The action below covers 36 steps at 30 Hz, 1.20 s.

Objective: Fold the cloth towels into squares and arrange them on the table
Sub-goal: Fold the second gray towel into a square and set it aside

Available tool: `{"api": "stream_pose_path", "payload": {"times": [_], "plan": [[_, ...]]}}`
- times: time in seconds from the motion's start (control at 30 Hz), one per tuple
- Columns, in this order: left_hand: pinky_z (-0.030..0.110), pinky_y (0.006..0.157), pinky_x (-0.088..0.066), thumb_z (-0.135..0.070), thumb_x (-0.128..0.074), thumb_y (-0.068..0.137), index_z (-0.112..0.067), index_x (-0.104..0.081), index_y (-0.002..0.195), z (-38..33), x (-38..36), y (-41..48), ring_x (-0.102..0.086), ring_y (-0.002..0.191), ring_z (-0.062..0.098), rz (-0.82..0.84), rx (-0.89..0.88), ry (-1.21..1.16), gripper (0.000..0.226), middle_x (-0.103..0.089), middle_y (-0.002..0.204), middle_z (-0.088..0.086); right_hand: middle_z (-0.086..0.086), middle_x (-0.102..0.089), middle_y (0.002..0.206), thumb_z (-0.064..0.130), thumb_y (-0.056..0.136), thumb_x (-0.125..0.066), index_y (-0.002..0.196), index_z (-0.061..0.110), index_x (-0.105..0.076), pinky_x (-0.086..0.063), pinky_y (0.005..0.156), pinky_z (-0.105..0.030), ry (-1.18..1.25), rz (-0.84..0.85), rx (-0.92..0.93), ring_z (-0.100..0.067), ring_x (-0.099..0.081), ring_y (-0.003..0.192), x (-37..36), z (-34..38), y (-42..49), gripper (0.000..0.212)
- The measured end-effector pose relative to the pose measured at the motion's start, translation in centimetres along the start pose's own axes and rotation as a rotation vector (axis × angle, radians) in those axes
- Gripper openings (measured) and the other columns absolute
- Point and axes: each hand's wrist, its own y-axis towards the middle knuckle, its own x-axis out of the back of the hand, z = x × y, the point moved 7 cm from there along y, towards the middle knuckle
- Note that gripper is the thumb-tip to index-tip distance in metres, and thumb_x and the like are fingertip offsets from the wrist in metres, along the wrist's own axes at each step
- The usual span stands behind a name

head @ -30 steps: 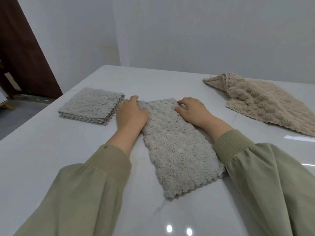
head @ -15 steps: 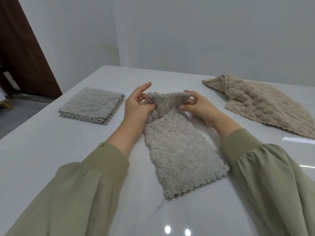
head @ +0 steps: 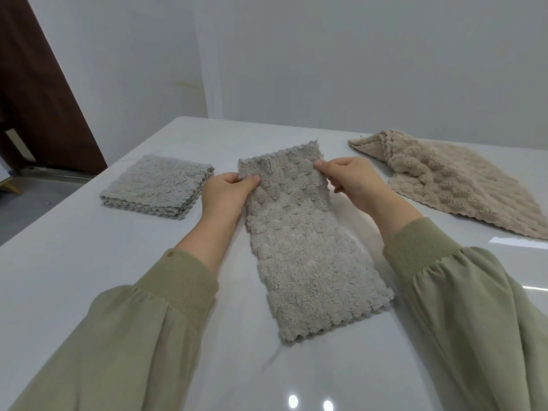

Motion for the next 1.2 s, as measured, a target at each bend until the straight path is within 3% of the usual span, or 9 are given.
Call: {"api": "stream_pose_path", "payload": {"times": [0.1, 0.17, 0.33, 0.53, 0.7, 0.9, 0.97, 1.07, 1.2], "plan": [[0.029, 0.057, -0.019, -0.024, -0.076, 0.074, -0.018, -0.039, 0.049, -1.1, 0.4, -0.2, -0.028, 0.049, 0.017, -0.062, -0.114, 0.097, 0.044, -0.032, 0.048, -0.001, 0.007, -0.032, 0.038, 0.020, 0.086, -0.067, 0.050, 0.014, -0.058, -0.022, 0.043, -0.022, -0.025, 0.048, -0.047, -0.011, -0.024, 0.039, 0.1, 0.4, -0.3, 0.038], [0.030, 0.058, -0.033, -0.024, -0.074, 0.077, -0.017, -0.055, 0.057, -1.6, 0.6, -0.5, -0.045, 0.053, 0.017, -0.096, -0.143, 0.155, 0.028, -0.052, 0.057, 0.003, 0.005, -0.034, 0.037, 0.016, 0.088, -0.065, 0.053, 0.012, -0.058, -0.021, 0.042, -0.021, -0.034, 0.049, -0.066, -0.011, -0.024, 0.035, 0.1, 0.6, -0.5, 0.036], [0.030, 0.060, -0.051, -0.009, -0.062, 0.083, -0.014, -0.069, 0.093, -1.6, 0.4, -0.7, -0.059, 0.051, 0.014, -0.100, -0.118, 0.006, 0.013, -0.069, 0.067, 0.003, -0.005, -0.066, 0.057, 0.007, 0.091, -0.056, 0.079, 0.009, -0.059, -0.043, 0.045, -0.024, 0.105, -0.025, -0.061, -0.014, -0.056, 0.042, -0.8, 0.8, -0.7, 0.012], [0.044, 0.088, -0.054, -0.018, -0.053, 0.083, -0.018, -0.071, 0.097, -2.1, 0.4, -1.1, -0.067, 0.094, 0.021, -0.036, -0.155, -0.056, 0.023, -0.071, 0.096, 0.002, -0.016, -0.064, 0.078, -0.003, 0.087, -0.041, 0.089, 0.002, -0.061, -0.050, 0.053, -0.030, 0.384, -0.198, -0.007, -0.023, -0.061, 0.059, -0.6, 1.0, -1.5, 0.021], [0.031, 0.067, -0.058, -0.020, -0.057, 0.091, -0.011, -0.065, 0.076, -0.6, 0.1, -2.8, -0.064, 0.067, 0.018, 0.077, 0.124, -0.287, 0.019, -0.061, 0.076, 0.003, -0.003, -0.056, 0.066, 0.027, 0.094, -0.048, 0.083, 0.009, -0.064, -0.043, 0.051, -0.025, 0.479, -0.181, -0.139, -0.014, -0.051, 0.052, -0.8, -1.4, -3.8, 0.026], [0.019, 0.046, -0.052, 0.001, -0.060, 0.087, -0.009, -0.060, 0.081, 0.1, -0.1, -5.3, -0.065, 0.049, 0.014, 0.237, 0.198, -0.131, 0.011, -0.055, 0.072, 0.007, -0.003, -0.054, 0.062, -0.001, 0.088, -0.058, 0.092, 0.007, -0.064, -0.048, 0.042, -0.023, 0.312, -0.233, -0.059, -0.011, -0.051, 0.037, 0.6, -1.0, -7.0, 0.011], [0.023, 0.044, -0.048, -0.009, -0.062, 0.087, -0.015, -0.062, 0.084, -0.1, 0.5, -5.5, -0.062, 0.049, 0.015, 0.227, 0.113, 0.132, 0.007, -0.059, 0.069, 0.005, -0.003, -0.059, 0.062, 0.005, 0.087, -0.061, 0.094, 0.009, -0.065, -0.045, 0.043, -0.025, 0.147, -0.241, -0.031, -0.013, -0.052, 0.039, 0.8, -1.1, -7.7, 0.010], [0.026, 0.064, -0.042, -0.036, -0.068, 0.081, -0.029, -0.063, 0.092, -1.9, 1.0, -6.1, -0.056, 0.070, 0.014, 0.139, -0.220, 0.639, 0.014, -0.058, 0.080, -0.006, 0.001, -0.062, 0.069, 0.019, 0.084, -0.065, 0.095, 0.019, -0.067, -0.043, 0.058, -0.023, -0.197, -0.222, 0.104, -0.008, -0.051, 0.052, 0.9, -0.7, -8.7, 0.011], [0.022, 0.082, -0.033, -0.040, -0.075, 0.074, -0.026, -0.064, 0.112, -3.3, -0.1, -6.9, -0.044, 0.097, 0.009, 0.164, -0.539, 0.762, 0.042, -0.048, 0.100, -0.009, 0.012, -0.055, 0.079, 0.017, 0.081, -0.068, 0.105, 0.026, -0.060, -0.037, 0.058, -0.009, -0.376, -0.153, 0.150, -0.002, -0.050, 0.061, 0.6, -0.7, -9.6, 0.027]]}}
